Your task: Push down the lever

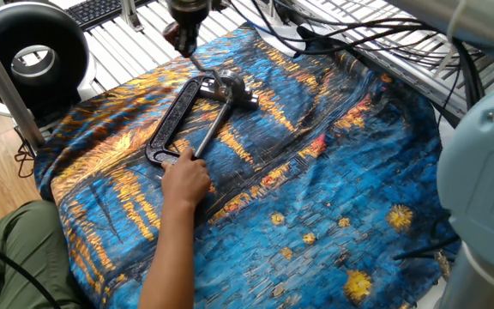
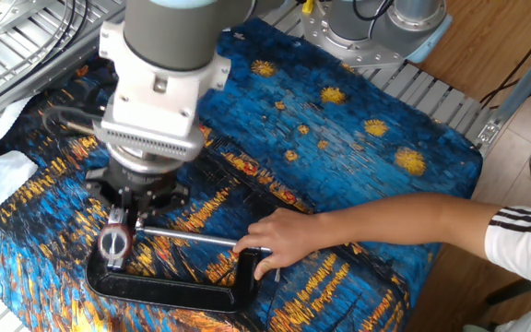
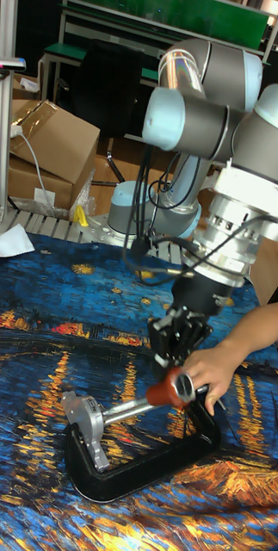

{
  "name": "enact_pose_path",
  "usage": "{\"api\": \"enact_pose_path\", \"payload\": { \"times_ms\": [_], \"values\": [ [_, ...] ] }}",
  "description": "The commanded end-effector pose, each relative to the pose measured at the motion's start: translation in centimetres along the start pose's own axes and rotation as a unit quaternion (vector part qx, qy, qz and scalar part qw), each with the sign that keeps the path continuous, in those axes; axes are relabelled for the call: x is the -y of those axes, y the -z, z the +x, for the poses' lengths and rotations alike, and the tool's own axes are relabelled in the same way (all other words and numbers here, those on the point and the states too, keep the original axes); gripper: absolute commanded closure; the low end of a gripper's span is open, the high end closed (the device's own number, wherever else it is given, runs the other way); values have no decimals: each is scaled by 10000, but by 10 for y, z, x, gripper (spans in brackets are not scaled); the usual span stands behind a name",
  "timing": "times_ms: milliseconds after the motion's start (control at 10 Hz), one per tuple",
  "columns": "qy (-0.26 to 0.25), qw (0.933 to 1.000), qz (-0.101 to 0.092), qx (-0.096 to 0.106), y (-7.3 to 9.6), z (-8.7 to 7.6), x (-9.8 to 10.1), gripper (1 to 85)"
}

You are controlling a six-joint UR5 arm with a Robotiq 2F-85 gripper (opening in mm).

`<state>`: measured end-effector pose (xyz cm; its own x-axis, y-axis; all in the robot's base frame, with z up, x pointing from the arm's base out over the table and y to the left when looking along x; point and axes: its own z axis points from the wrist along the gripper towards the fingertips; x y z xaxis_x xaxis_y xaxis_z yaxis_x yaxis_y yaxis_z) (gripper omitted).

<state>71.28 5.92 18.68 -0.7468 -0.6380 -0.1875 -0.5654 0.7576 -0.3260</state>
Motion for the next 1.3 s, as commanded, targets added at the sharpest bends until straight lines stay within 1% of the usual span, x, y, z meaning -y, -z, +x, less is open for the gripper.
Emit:
{"api": "enact_pose_path", "payload": {
  "times_ms": [0,300,700,800,1000,1100,1200],
  "values": [
    [71,9993,-13,371,-14,-23,-4,847],
    [69,9994,-11,351,-22,-23,-5,847],
    [77,9989,50,449,-36,-28,-6,847],
    [91,9987,84,491,-40,-30,-6,847],
    [114,9978,129,642,-43,-36,-5,847],
    [108,9974,105,711,-44,-39,-6,847],
    [107,9975,111,696,-45,-38,-6,847]
  ]
}}
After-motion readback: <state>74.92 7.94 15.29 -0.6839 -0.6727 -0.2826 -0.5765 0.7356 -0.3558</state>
